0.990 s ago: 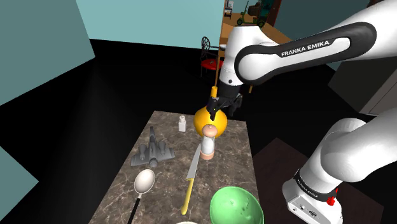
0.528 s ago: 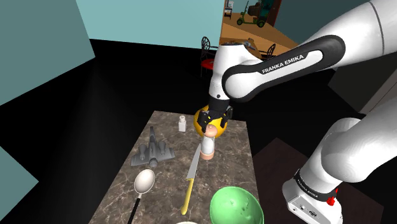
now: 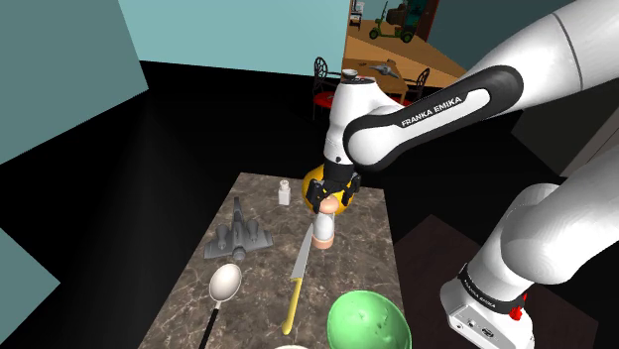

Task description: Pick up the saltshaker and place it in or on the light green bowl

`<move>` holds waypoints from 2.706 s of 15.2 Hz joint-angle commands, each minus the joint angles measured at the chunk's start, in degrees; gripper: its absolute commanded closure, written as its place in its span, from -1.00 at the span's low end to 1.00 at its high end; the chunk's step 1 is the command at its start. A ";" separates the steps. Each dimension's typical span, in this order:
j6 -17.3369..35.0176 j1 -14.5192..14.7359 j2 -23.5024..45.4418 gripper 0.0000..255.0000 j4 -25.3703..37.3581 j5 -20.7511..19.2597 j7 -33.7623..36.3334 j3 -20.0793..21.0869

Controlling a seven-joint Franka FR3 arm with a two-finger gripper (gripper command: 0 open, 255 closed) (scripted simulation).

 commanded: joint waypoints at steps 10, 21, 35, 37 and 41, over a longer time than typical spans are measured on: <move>0.04 0.00 0.02 1.00 -0.01 0.00 0.00 0.01; -7.07 -0.05 -3.82 1.00 3.30 -0.27 0.36 -0.83; -18.79 -0.31 -7.96 1.00 10.93 -1.12 1.22 -2.22; -20.39 -0.37 -8.31 1.00 12.19 -1.25 1.36 -2.41; -23.55 -0.47 -8.82 1.00 14.85 -1.53 1.65 -2.76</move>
